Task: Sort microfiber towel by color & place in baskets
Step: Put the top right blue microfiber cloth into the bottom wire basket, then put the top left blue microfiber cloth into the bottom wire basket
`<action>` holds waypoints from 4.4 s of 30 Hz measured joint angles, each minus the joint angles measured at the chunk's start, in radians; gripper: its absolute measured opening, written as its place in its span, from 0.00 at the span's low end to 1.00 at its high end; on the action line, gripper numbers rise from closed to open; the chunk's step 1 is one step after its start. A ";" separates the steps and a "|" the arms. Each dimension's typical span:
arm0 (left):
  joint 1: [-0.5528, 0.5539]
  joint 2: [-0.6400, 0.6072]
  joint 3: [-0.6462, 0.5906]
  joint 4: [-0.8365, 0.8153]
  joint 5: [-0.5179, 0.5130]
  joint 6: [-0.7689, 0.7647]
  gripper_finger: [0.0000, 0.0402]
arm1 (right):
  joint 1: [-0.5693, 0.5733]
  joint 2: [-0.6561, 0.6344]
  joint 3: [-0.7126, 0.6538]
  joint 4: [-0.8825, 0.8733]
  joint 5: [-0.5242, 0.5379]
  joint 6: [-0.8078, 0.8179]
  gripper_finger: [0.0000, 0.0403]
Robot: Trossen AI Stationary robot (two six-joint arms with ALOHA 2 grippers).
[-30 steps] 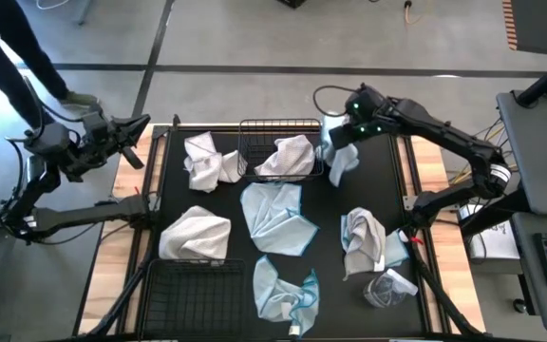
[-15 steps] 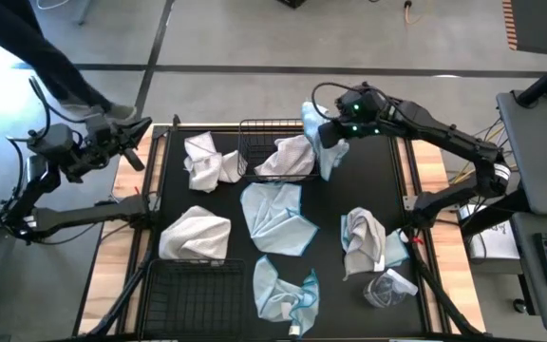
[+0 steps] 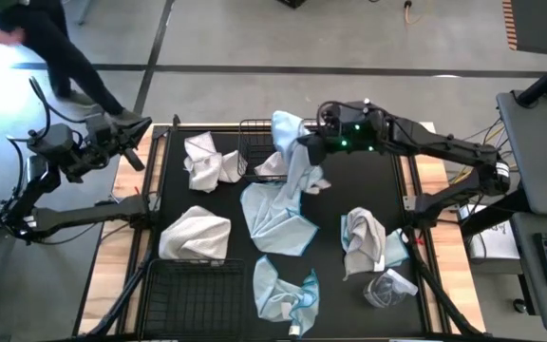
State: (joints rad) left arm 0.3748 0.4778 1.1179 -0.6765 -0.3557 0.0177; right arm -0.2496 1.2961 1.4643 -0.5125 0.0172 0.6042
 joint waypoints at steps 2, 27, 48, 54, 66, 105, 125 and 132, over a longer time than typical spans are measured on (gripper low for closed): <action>0.000 0.000 0.000 0.000 0.000 0.000 0.00 | 0.027 0.000 0.000 0.039 0.000 0.001 0.03; 0.000 0.000 0.000 0.136 0.007 -0.084 0.00 | 0.316 0.048 0.000 0.362 0.004 0.010 0.03; 0.000 0.000 0.000 0.138 0.007 -0.132 0.00 | 0.464 0.301 0.000 0.745 -0.052 0.092 0.03; 0.000 0.000 0.000 0.138 0.007 -0.124 0.00 | 0.486 0.356 0.008 0.797 -0.051 0.125 0.03; 0.000 0.000 0.000 0.137 0.007 -0.105 0.00 | 0.536 0.550 0.260 0.784 -0.182 0.132 0.03; 0.000 -0.002 0.000 0.134 0.007 -0.079 0.00 | 0.557 0.827 0.891 0.047 -0.173 -0.020 0.12; 0.000 -0.003 0.000 0.130 0.007 -0.091 0.00 | 0.554 0.818 0.891 -0.083 -0.174 -0.012 0.34; 0.000 -0.003 0.000 0.129 0.079 -0.109 0.00 | 0.533 0.784 0.891 -0.308 -0.171 0.032 0.29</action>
State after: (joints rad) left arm 0.3752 0.4751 1.1179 -0.5480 -0.2763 -0.0910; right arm 0.2835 2.0802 2.3550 -0.8207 -0.1535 0.6359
